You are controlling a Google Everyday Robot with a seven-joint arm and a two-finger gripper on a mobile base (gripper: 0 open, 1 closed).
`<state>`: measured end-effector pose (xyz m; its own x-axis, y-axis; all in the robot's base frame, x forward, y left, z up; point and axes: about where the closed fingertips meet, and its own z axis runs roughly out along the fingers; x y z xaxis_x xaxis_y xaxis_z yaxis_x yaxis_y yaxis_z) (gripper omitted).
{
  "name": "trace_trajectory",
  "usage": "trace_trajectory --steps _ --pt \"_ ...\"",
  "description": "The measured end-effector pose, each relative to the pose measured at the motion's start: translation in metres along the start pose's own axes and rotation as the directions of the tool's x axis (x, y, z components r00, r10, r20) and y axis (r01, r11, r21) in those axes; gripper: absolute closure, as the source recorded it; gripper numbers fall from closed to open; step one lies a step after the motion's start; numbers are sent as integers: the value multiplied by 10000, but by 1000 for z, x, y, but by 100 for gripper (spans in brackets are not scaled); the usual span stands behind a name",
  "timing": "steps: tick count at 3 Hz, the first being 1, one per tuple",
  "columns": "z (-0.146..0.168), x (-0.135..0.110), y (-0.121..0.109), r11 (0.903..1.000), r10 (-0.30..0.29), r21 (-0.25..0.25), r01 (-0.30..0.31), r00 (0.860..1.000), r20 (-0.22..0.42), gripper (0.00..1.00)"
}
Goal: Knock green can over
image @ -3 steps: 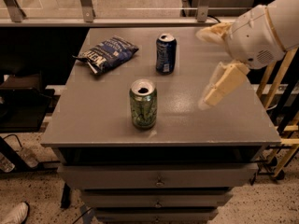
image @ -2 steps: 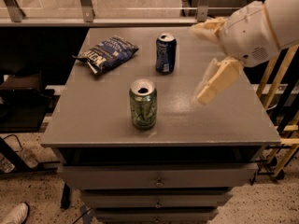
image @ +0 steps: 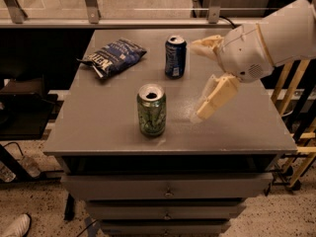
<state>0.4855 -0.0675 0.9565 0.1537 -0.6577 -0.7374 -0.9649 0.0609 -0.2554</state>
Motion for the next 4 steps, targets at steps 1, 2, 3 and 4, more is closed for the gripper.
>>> trace_trajectory --steps 1,2,3,4 --pt "28 14 5 9983 252 -548 -216 9974 672 0" --pt "33 14 6 9978 220 -639 -169 9965 807 0" --pt "41 14 4 9970 201 -774 -77 9867 1615 0" --pt "54 9 2 9952 199 -975 62 9641 2647 0"
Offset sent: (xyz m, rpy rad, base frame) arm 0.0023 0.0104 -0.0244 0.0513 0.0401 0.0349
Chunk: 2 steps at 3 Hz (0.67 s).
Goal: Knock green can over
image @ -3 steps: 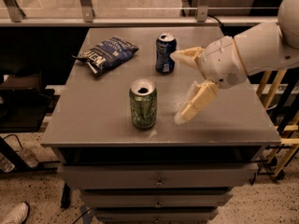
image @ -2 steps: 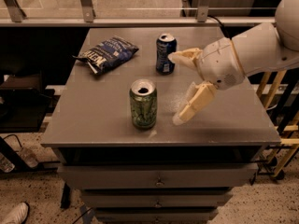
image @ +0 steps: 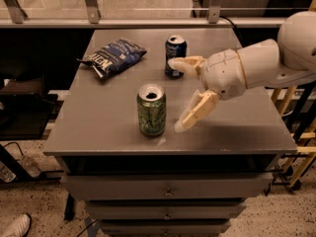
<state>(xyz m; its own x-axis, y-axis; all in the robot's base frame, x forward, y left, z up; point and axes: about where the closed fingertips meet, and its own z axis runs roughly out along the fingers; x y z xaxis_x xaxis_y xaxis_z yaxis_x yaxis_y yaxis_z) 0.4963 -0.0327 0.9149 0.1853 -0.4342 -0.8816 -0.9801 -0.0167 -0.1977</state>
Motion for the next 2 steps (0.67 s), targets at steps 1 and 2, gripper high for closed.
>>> trace_trajectory --steps 1,2 --pt "16 -3 -3 9997 -116 -190 132 9965 829 0" --pt "32 -2 -2 9984 -77 -539 139 9935 1134 0"
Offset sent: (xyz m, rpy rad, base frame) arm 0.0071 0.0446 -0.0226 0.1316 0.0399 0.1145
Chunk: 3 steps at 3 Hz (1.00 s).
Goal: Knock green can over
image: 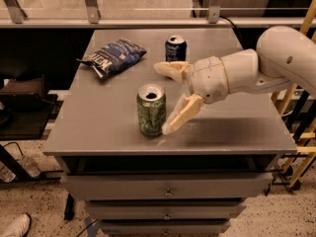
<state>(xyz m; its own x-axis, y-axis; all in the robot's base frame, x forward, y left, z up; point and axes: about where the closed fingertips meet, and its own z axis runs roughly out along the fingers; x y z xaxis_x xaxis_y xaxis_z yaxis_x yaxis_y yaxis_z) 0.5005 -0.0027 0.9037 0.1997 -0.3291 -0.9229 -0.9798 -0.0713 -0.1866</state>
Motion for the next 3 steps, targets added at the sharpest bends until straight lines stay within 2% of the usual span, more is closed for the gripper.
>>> trace_trajectory --steps 2,3 --pt "24 4 12 9972 300 -699 -279 9991 297 0" --pt "30 5 16 9951 383 -929 -349 9986 354 18"
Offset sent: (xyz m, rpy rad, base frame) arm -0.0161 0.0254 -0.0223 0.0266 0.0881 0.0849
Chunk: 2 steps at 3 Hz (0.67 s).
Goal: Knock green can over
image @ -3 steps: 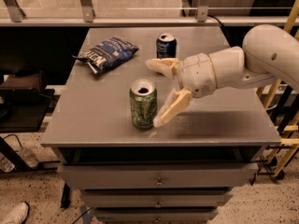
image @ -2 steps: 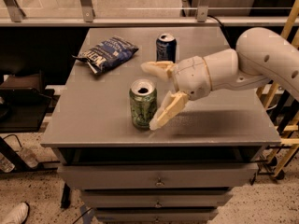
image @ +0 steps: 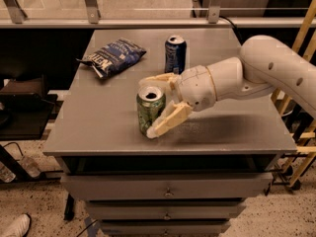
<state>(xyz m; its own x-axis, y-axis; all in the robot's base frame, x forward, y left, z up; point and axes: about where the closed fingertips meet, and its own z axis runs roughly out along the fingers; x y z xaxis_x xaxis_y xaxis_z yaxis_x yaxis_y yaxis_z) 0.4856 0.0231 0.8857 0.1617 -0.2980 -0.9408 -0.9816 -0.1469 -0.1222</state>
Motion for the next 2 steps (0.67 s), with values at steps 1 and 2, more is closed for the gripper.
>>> trace_trajectory --steps 1,2 --pt "4 1 2 9999 33 -142 -32 10000 38 41" --pt "2 4 3 9997 111 -198 -110 9999 62 65"
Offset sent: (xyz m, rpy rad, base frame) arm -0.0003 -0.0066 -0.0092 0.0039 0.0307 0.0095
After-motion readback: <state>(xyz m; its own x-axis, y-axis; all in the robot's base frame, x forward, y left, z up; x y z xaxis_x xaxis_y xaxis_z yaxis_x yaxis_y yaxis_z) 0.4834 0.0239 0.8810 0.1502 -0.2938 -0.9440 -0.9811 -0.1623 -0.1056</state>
